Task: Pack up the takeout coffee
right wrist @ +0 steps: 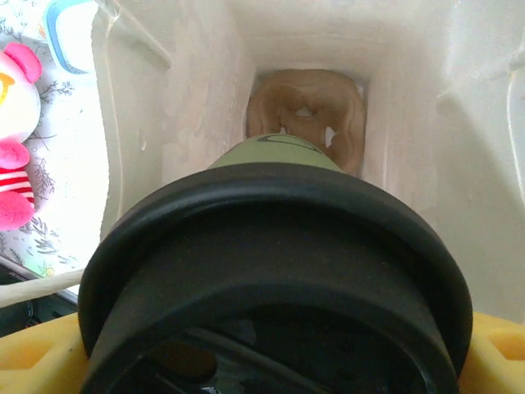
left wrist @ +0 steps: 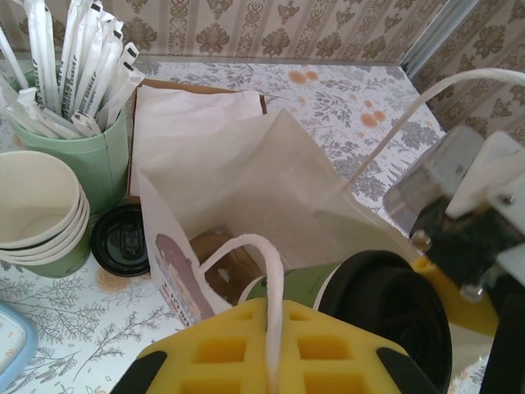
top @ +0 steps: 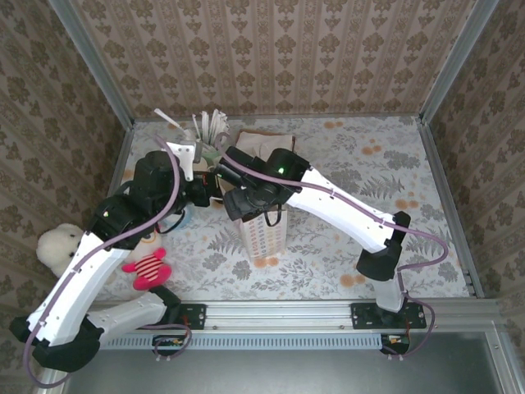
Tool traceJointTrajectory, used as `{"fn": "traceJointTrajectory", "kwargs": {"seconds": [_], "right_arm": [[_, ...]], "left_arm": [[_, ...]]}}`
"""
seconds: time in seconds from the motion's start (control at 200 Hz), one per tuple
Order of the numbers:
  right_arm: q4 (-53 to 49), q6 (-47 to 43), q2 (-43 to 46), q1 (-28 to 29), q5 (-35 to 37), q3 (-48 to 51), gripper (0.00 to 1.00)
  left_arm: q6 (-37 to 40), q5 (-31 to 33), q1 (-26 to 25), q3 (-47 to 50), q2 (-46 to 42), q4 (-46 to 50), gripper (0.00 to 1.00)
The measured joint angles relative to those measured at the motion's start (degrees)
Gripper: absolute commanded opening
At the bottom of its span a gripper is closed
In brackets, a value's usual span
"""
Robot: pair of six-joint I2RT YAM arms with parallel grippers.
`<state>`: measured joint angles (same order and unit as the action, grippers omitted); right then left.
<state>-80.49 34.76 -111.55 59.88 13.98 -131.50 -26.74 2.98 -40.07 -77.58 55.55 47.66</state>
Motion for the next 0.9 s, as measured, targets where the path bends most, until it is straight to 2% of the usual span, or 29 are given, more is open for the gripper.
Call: {"fn": "traceJointTrajectory", "kwargs": {"seconds": [0.23, 0.46, 0.78, 0.9], "right_arm": [[1.51, 0.02, 3.21, -0.90, -1.07, 3.54, 0.65], [6.23, 0.42, 8.39, -2.71, -5.11, 10.16, 0.65], [8.04, 0.42, 8.70, -3.50, -6.73, 10.25, 0.64], [5.55, 0.37, 6.16, -4.07, -6.29, 6.60, 0.64]], "left_arm": [[0.70, -0.15, 0.04, 1.64, -1.75, -0.17, 0.07], [1.57, -0.76, 0.42, 3.02, -2.27, -0.76, 0.06], [1.99, -2.86, 0.42, 3.65, -1.95, -1.97, 0.06], [2.01, -3.50, 0.42, 3.82, -1.95, -2.29, 0.05]]}}
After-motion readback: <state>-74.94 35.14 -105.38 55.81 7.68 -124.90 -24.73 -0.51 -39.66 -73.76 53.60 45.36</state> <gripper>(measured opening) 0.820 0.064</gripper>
